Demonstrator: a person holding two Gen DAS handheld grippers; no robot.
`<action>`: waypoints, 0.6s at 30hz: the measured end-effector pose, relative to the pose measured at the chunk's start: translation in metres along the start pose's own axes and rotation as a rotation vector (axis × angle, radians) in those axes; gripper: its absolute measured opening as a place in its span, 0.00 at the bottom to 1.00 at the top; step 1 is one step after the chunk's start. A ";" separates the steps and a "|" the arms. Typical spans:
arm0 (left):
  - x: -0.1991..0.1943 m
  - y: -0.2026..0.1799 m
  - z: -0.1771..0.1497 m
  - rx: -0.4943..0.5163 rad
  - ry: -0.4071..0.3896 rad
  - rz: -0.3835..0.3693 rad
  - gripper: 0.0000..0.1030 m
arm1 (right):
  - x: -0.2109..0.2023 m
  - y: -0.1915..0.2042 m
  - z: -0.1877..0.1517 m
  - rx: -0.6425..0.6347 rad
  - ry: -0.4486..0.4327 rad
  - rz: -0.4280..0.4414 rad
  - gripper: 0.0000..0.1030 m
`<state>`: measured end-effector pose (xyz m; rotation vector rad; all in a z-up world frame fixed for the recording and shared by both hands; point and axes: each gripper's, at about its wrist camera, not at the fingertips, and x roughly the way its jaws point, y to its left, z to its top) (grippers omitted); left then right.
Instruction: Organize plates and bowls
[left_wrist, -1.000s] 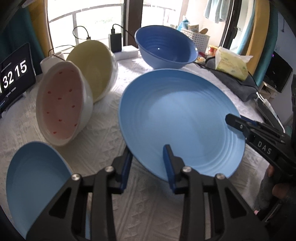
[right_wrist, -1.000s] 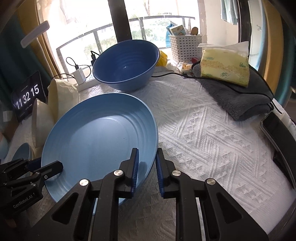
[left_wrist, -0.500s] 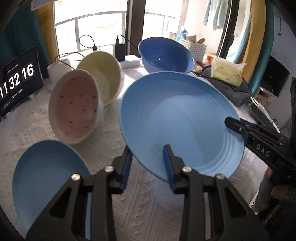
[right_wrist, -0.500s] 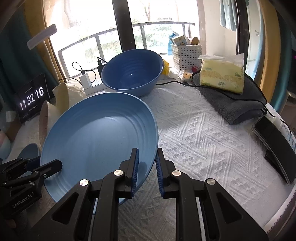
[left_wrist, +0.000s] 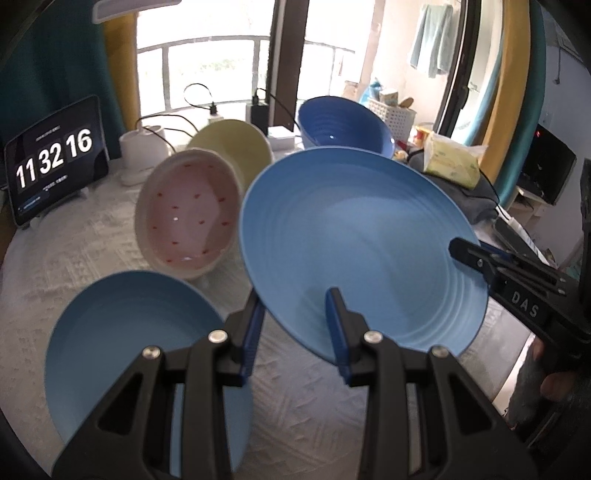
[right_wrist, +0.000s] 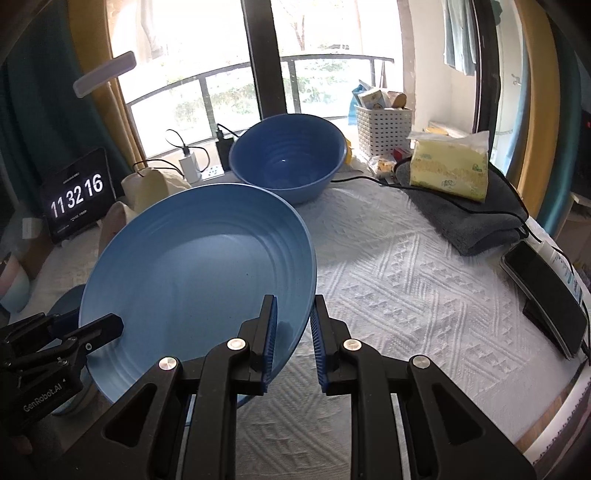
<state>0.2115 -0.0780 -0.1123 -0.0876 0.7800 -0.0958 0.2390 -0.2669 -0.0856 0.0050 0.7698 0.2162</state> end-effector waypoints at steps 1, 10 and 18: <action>-0.002 0.002 -0.001 -0.001 -0.004 0.002 0.34 | -0.001 0.002 0.000 -0.003 -0.001 0.002 0.19; -0.025 0.025 -0.006 -0.023 -0.037 0.028 0.34 | -0.008 0.027 -0.001 -0.031 -0.010 0.027 0.19; -0.040 0.048 -0.013 -0.068 -0.057 0.045 0.34 | -0.012 0.054 0.002 -0.076 -0.019 0.050 0.19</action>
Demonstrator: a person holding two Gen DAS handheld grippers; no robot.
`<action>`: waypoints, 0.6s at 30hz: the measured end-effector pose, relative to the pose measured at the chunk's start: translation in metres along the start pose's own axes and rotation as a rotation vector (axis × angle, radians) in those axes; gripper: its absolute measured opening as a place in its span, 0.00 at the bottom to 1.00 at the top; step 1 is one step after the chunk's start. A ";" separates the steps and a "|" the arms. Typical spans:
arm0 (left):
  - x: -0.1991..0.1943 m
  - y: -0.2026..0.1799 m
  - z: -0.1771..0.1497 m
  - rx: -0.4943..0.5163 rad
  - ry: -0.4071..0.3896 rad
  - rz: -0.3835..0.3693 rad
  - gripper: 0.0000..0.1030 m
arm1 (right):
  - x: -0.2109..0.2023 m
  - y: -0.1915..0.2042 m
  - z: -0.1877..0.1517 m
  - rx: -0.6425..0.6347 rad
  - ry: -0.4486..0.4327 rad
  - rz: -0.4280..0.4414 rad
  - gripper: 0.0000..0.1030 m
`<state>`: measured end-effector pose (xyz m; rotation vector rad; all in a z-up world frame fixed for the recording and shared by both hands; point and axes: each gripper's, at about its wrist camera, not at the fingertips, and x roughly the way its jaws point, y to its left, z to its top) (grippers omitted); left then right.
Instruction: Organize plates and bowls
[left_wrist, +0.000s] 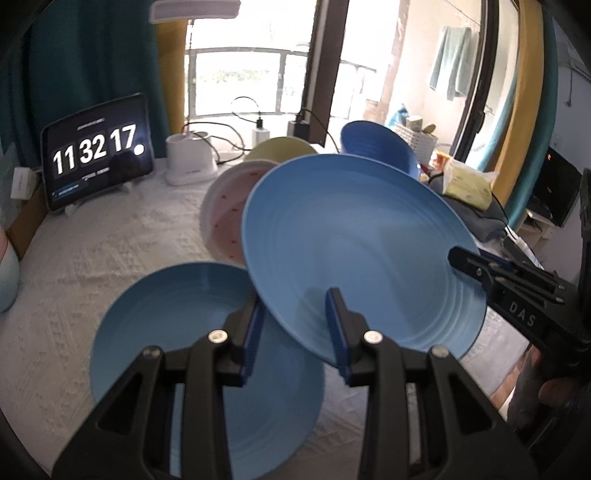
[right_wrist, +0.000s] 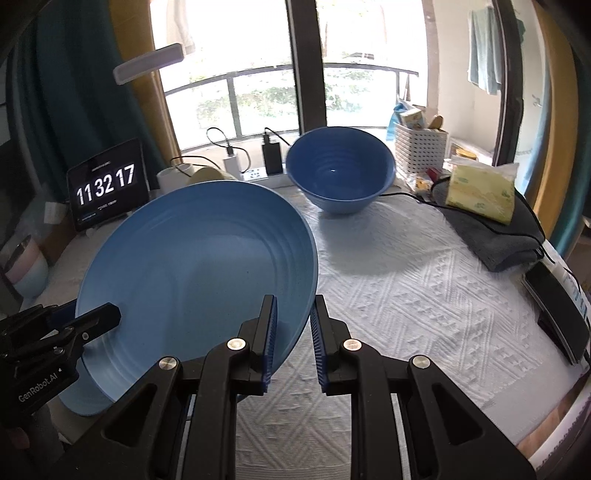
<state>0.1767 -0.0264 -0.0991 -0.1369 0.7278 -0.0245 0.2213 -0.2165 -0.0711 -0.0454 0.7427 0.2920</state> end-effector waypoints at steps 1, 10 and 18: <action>-0.002 0.003 -0.001 -0.006 -0.003 0.002 0.34 | 0.000 0.003 0.000 -0.005 0.000 0.002 0.19; -0.018 0.033 -0.007 -0.042 -0.032 0.037 0.34 | 0.001 0.035 0.001 -0.045 0.004 0.032 0.19; -0.028 0.059 -0.015 -0.086 -0.043 0.064 0.34 | 0.007 0.063 0.003 -0.093 0.017 0.063 0.19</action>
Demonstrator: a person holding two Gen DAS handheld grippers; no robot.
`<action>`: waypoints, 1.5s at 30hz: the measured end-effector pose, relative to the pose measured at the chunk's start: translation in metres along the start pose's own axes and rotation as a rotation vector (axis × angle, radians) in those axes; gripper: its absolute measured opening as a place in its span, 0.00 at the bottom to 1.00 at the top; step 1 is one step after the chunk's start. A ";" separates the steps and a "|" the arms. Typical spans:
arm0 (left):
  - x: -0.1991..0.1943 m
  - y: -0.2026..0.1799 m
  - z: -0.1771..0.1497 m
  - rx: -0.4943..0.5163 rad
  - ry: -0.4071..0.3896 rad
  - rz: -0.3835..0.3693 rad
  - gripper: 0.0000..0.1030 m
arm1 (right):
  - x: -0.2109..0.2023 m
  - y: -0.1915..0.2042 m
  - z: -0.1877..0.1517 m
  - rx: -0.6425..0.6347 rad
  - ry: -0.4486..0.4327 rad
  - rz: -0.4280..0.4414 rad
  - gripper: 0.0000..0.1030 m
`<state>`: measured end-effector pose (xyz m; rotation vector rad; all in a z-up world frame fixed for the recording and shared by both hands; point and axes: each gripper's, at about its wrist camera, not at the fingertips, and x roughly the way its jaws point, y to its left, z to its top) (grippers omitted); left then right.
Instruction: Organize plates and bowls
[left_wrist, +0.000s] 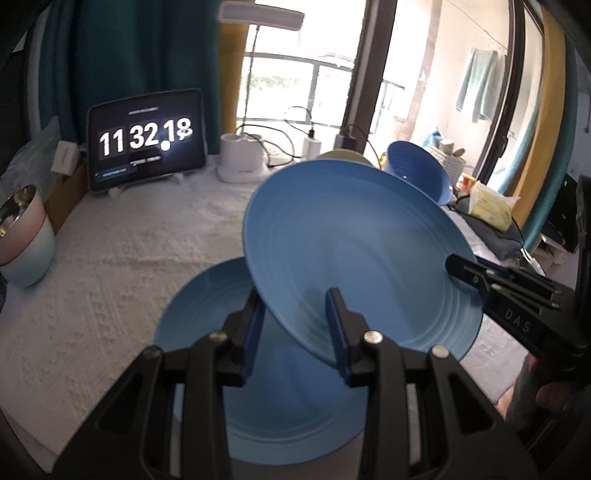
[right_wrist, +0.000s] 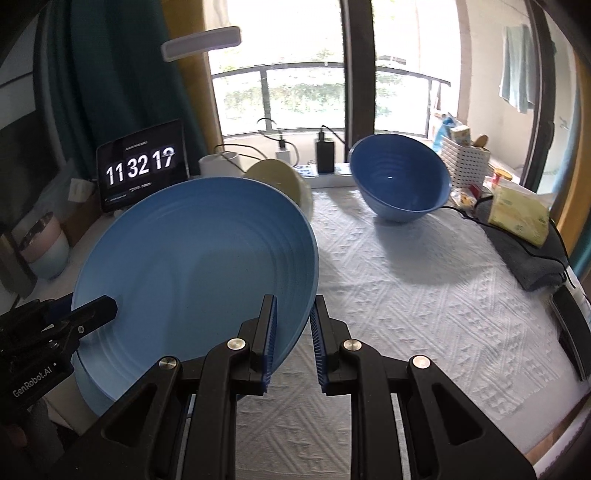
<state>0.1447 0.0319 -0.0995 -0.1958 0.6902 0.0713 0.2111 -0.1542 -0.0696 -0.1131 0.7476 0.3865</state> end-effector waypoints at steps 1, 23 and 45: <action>-0.001 0.003 -0.001 -0.005 -0.001 0.003 0.34 | 0.001 0.003 0.000 -0.005 0.001 0.003 0.19; -0.017 0.046 -0.036 -0.069 0.012 0.098 0.34 | 0.019 0.056 -0.021 -0.075 0.061 0.090 0.20; 0.006 0.050 -0.053 -0.067 0.101 0.147 0.34 | 0.039 0.060 -0.036 -0.066 0.121 0.119 0.20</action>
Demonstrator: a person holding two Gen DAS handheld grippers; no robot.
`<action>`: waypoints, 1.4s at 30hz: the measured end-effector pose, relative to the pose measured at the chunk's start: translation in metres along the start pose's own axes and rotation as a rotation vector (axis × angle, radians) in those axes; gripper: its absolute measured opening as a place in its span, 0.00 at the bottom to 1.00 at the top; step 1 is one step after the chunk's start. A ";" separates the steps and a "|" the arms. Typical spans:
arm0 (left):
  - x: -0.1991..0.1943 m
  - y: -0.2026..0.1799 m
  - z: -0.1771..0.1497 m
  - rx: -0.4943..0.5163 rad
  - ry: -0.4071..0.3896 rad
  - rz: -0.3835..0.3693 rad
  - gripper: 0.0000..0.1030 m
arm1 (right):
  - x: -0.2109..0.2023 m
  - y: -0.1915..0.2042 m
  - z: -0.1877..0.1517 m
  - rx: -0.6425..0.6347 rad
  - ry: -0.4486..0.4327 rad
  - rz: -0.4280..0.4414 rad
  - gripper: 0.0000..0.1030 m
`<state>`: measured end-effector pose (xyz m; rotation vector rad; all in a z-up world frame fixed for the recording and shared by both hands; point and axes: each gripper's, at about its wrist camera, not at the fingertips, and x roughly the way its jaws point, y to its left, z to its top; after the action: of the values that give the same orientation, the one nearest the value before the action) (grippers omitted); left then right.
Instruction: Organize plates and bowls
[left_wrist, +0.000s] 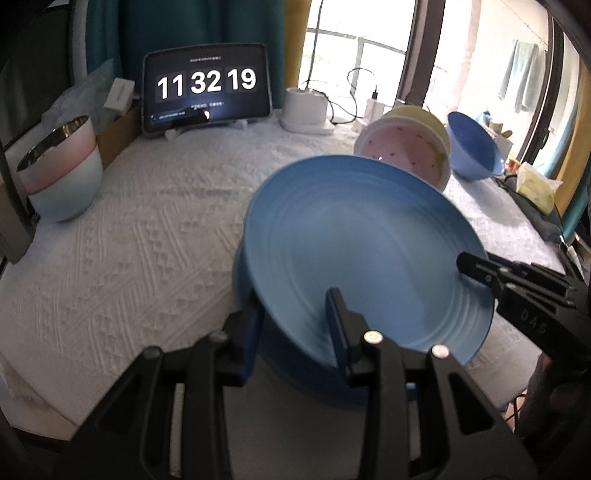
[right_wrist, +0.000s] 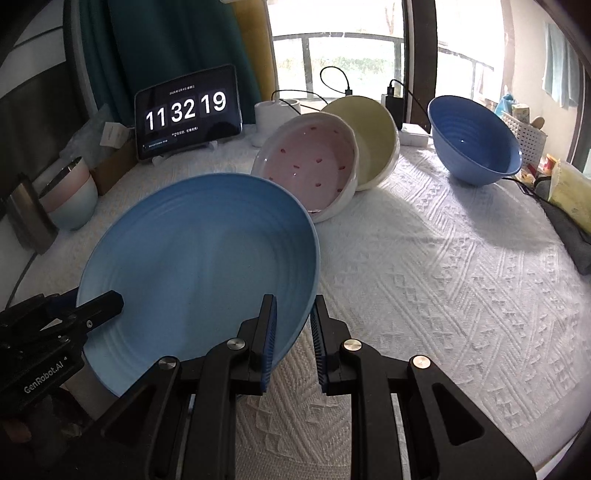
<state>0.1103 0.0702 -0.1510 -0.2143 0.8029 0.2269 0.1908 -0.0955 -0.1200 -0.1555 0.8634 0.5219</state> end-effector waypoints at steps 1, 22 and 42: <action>0.001 0.001 0.000 0.000 0.003 0.002 0.34 | 0.001 0.001 0.001 -0.004 0.003 0.001 0.20; -0.004 0.002 0.000 0.021 0.000 0.060 0.35 | 0.010 0.008 0.002 -0.044 0.045 -0.005 0.24; -0.006 0.007 -0.001 0.001 -0.009 0.126 0.40 | 0.003 0.005 0.004 -0.030 0.033 0.008 0.25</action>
<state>0.1034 0.0763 -0.1481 -0.1614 0.8082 0.3461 0.1922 -0.0887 -0.1193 -0.1882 0.8889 0.5408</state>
